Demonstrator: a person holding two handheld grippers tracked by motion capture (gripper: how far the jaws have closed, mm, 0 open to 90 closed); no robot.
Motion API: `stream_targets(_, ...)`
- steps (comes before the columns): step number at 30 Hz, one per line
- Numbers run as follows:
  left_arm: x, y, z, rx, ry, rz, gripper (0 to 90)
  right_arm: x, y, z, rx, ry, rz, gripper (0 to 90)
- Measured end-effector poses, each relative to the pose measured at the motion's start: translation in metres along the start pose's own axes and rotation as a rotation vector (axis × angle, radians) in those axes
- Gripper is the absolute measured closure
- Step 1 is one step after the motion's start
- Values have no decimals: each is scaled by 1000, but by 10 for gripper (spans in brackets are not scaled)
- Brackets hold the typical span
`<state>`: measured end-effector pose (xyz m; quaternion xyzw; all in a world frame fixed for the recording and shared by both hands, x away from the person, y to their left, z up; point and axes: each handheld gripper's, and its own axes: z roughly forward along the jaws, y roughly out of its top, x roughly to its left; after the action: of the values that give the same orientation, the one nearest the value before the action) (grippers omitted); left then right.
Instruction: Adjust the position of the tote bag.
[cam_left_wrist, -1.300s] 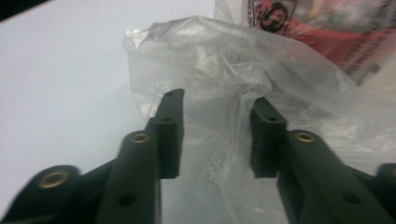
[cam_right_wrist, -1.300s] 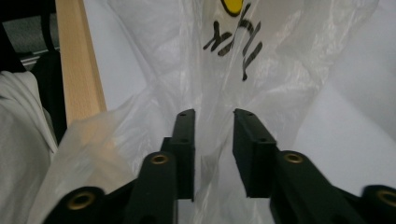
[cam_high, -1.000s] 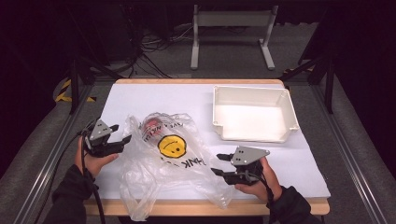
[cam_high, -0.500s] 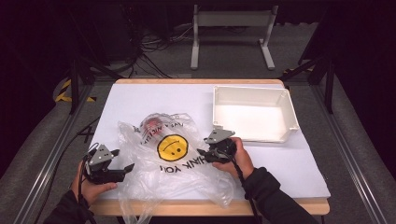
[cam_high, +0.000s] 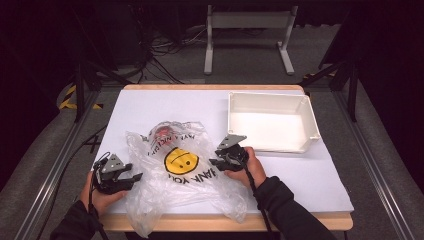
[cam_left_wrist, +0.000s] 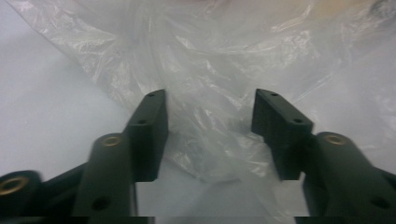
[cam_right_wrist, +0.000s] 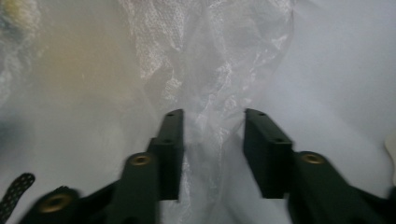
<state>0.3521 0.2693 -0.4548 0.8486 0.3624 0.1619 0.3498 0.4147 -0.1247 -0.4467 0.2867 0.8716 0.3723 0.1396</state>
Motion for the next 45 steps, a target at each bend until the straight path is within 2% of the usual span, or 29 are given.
stream_targets(3,-1,2,1,5,-9,20,700,-1,-1,-2,-2,-7,-7,900)
stream_targets(6,0,6,4,11,0,46,842,-1,-4,-8,1,-19,-29,900)
stream_targets(10,5,9,7,13,21,45,875,-3,-8,-23,-17,-21,-23,900)
stream_targets(14,11,13,11,11,31,37,878,-3,-13,-43,-32,-27,-24,900)
stream_targets(19,16,21,18,21,46,59,880,1,-24,-62,-46,-8,-32,900)
stream_targets(21,18,25,21,21,54,72,882,4,-29,-67,-42,-6,-39,900)
stream_targets(26,23,34,27,23,61,74,882,9,-38,-77,-47,8,-41,900)
stream_targets(28,27,40,32,25,78,90,883,10,-40,-80,-52,10,-44,900)
stream_targets(32,33,45,38,24,79,83,881,12,-39,-81,-59,-5,-58,900)
stream_targets(34,33,45,35,18,73,86,874,12,-38,-80,-65,-8,-57,900)
stream_targets(36,33,43,28,4,68,89,865,11,-38,-80,-73,-32,-57,881)
stream_targets(37,34,42,23,-8,71,88,854,10,-37,-81,-85,-26,-55,874)
stream_targets(39,36,37,12,-38,65,70,791,11,-35,-82,-103,-40,-55,830)
stream_targets(41,38,33,5,-52,65,53,758,12,-33,-82,-117,-35,-62,829)
stream_targets(44,39,26,-6,-75,74,35,635,15,-28,-81,-133,-39,-67,782)
stream_targets(45,38,24,-9,-86,66,34,633,15,-27,-80,-135,-41,-67,766)
